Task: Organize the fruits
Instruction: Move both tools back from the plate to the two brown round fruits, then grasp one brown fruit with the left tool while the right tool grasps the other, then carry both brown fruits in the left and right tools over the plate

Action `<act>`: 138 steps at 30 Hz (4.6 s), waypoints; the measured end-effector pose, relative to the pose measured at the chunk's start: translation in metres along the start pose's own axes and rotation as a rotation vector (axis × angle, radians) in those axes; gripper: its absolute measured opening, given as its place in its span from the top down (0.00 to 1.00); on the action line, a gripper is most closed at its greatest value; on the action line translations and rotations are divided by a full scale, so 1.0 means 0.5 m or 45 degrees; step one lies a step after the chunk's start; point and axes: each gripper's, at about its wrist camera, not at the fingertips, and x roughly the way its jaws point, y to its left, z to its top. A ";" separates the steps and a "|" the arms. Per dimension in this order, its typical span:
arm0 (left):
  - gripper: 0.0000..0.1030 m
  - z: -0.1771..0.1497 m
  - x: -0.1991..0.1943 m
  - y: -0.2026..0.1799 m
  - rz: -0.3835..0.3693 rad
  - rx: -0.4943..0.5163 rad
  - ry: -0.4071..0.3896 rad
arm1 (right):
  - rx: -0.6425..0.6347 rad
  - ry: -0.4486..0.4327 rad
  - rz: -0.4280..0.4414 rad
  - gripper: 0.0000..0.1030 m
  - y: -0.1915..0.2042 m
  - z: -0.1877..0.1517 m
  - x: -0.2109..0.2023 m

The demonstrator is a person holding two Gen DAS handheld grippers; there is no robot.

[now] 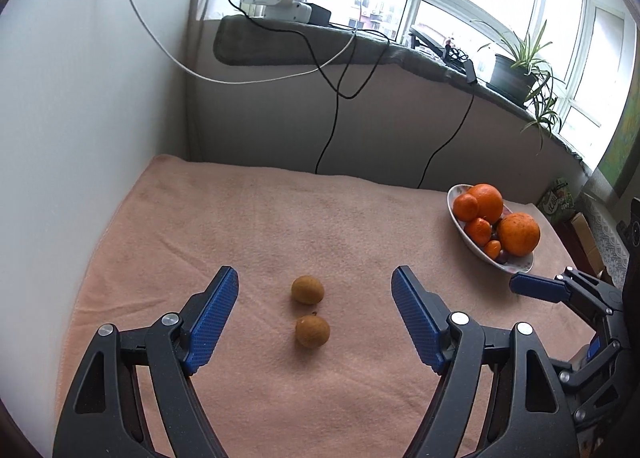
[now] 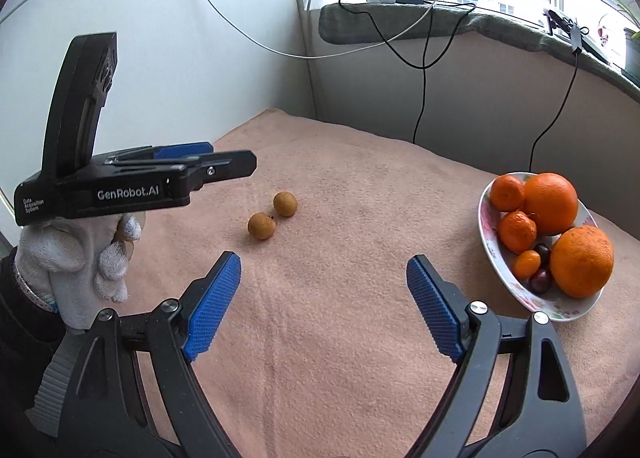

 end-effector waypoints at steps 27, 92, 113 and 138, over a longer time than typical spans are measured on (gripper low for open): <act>0.61 -0.074 0.065 0.015 -0.077 -0.014 0.136 | 0.363 0.243 0.306 0.41 -0.025 0.099 0.234; 0.77 -0.050 0.060 -0.059 -0.177 0.006 0.085 | 0.321 0.062 0.173 0.73 -0.095 0.057 0.072; 0.77 0.002 0.104 -0.228 -0.318 0.105 0.067 | 0.283 -0.041 -0.161 0.73 -0.225 -0.035 -0.099; 0.77 0.025 0.192 -0.358 -0.363 0.216 0.130 | 0.296 -0.028 -0.278 0.73 -0.293 -0.063 -0.094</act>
